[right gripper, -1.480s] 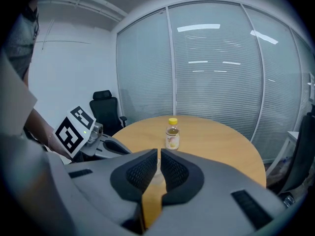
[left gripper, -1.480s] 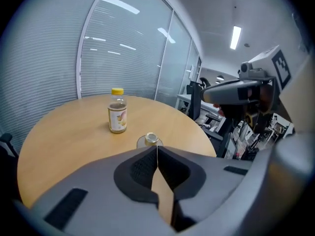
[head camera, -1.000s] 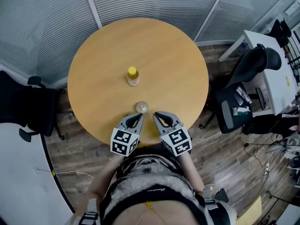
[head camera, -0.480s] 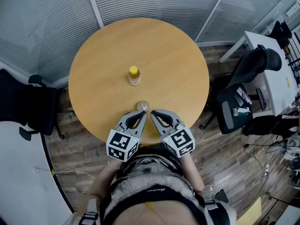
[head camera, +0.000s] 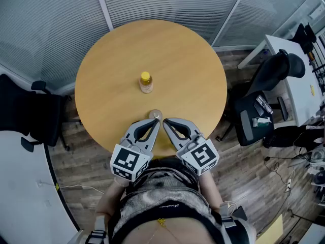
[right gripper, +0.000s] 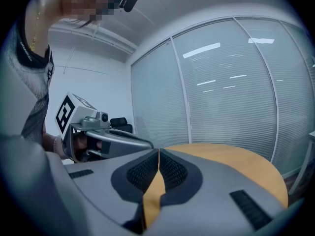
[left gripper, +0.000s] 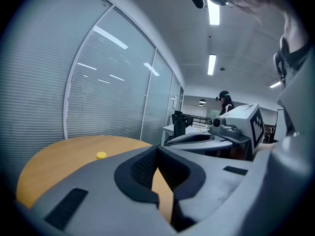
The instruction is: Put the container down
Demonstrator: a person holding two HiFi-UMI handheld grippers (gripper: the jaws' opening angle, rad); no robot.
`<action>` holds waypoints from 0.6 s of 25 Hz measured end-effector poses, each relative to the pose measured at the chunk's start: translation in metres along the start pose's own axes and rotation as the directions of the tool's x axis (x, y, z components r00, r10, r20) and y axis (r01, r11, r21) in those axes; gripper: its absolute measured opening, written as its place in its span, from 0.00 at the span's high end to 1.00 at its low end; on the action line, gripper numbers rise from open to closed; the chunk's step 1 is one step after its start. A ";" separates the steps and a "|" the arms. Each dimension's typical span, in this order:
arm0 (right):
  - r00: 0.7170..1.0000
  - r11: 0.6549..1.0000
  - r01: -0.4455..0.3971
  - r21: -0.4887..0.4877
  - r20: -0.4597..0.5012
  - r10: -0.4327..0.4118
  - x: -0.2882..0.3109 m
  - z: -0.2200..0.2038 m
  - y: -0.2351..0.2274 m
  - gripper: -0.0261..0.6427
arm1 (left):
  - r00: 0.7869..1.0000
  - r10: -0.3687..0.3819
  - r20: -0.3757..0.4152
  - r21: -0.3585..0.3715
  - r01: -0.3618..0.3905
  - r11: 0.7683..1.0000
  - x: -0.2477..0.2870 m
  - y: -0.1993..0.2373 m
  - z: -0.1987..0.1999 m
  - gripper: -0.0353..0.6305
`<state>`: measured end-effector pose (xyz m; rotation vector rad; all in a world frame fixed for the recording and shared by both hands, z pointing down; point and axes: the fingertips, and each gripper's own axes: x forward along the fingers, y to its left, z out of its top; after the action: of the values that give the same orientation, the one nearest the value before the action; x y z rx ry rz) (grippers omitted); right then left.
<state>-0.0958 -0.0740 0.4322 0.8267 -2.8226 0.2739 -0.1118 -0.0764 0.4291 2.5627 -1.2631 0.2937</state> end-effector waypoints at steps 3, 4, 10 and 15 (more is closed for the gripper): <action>1.000 1.000 -0.005 -0.022 0.003 0.005 -0.002 0.005 0.003 0.93 | 1.000 -0.004 0.012 0.003 0.004 1.000 -0.003 -0.002 0.006 0.92; 1.000 1.000 -0.009 -0.030 0.000 0.009 -0.002 0.006 0.004 0.93 | 1.000 -0.004 0.014 0.006 0.004 1.000 -0.004 -0.003 0.007 0.92; 1.000 0.999 -0.011 -0.049 -0.008 0.011 -0.002 0.009 0.008 0.93 | 1.000 -0.004 0.012 0.009 0.004 1.000 -0.007 -0.003 0.008 0.92; 1.000 0.999 0.001 -0.053 -0.017 -0.002 -0.002 0.007 0.006 0.93 | 1.000 0.002 0.014 -0.001 -0.002 1.000 -0.007 -0.001 0.006 0.92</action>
<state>-0.0984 -0.0695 0.4241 0.8117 -2.8000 0.2045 -0.1149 -0.0723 0.4207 2.5675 -1.2706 0.2764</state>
